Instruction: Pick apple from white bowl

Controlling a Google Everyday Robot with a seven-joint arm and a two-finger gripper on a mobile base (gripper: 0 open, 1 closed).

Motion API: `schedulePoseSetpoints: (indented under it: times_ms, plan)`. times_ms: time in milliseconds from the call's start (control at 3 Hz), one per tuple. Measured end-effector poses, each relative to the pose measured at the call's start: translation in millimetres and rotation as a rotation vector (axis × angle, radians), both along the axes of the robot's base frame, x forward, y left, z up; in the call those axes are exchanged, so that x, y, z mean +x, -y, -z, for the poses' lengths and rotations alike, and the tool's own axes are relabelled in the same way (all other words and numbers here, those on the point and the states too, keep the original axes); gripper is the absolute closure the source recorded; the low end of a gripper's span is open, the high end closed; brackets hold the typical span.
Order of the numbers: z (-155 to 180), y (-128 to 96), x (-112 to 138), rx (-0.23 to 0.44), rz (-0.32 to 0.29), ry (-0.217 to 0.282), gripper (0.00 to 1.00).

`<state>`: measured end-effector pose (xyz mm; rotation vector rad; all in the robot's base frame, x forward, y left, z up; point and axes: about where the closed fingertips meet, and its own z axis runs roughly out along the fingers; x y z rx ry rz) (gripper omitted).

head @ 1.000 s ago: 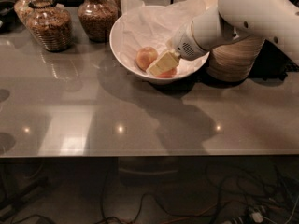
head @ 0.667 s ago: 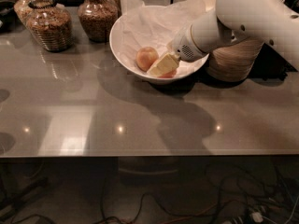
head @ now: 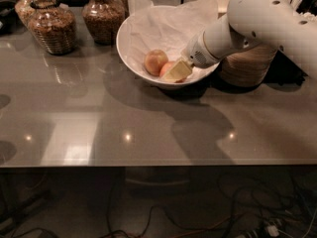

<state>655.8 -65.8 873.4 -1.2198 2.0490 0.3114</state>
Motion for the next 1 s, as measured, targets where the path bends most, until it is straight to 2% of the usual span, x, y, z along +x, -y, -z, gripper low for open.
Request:
schedulePoseSetpoints:
  times_ms: [667, 1000]
  plan:
    - [21.8, 7.1, 3.6, -0.011, 0.022, -0.048, 0.37]
    - [24.1, 7.3, 2.9, -0.009, 0.023, -0.054, 0.56]
